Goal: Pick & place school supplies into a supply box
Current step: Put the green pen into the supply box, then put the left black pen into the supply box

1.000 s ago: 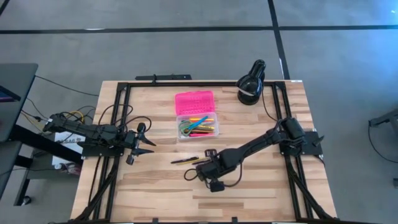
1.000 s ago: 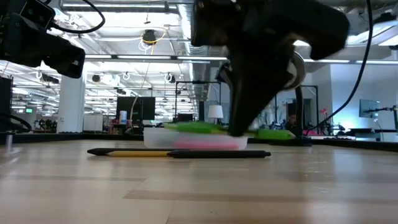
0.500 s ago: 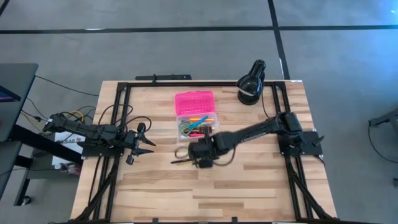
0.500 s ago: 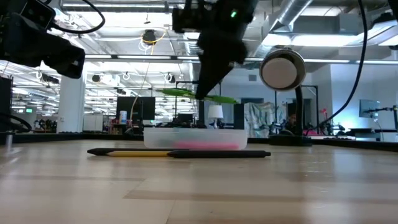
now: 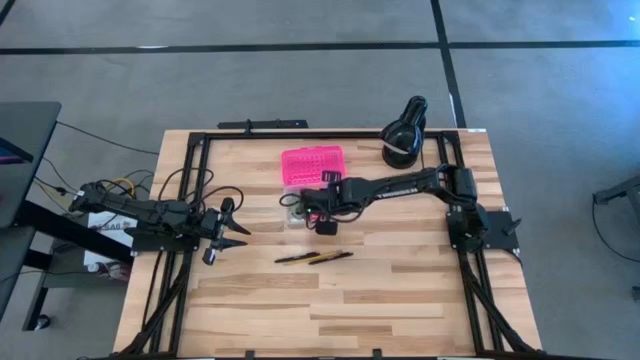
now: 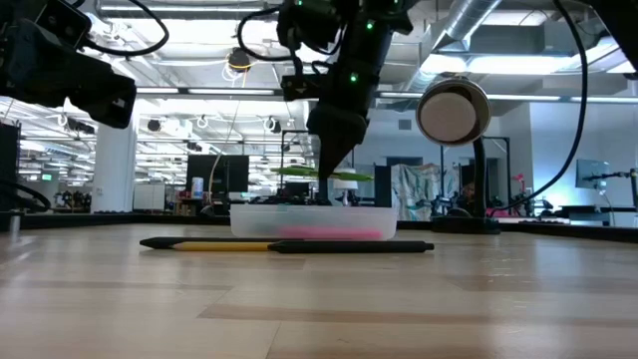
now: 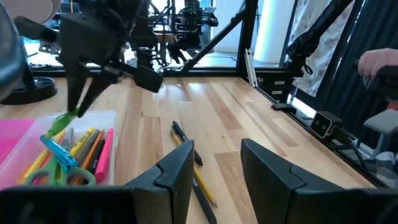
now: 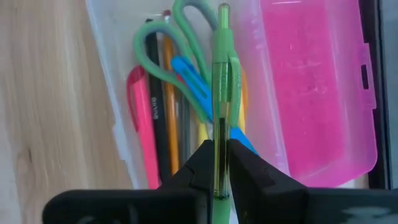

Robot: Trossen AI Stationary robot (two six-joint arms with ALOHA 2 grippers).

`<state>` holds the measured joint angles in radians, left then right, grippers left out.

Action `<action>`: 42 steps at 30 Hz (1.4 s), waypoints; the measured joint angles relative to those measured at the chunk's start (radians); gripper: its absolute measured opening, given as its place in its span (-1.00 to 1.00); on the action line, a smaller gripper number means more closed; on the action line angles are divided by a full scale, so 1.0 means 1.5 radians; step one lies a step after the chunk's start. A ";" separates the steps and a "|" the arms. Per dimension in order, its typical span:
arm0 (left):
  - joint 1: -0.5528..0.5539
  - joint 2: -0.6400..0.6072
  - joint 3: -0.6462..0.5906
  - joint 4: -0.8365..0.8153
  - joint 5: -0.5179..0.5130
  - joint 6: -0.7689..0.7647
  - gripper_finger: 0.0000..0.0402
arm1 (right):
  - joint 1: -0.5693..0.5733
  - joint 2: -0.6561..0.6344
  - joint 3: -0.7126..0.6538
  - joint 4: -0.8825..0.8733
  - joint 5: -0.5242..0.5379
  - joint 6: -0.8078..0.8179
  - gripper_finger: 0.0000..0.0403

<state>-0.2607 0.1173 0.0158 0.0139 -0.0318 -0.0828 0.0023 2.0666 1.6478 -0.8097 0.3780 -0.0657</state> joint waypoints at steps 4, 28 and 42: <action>0.000 0.000 0.000 0.000 0.000 -0.006 -0.36 | -0.012 0.000 0.000 0.002 -0.028 -0.009 -0.89; 0.000 0.000 0.000 0.000 0.005 -0.012 -0.36 | 0.063 0.000 0.000 -0.016 -0.062 0.003 -0.29; 0.000 0.000 0.000 0.004 0.047 0.019 -0.36 | 0.214 0.000 0.000 0.017 -0.059 0.014 -0.38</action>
<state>-0.2604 0.1177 0.0154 0.0195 0.0387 -0.0546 0.3230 2.0666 1.6474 -0.7838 0.2892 -0.0454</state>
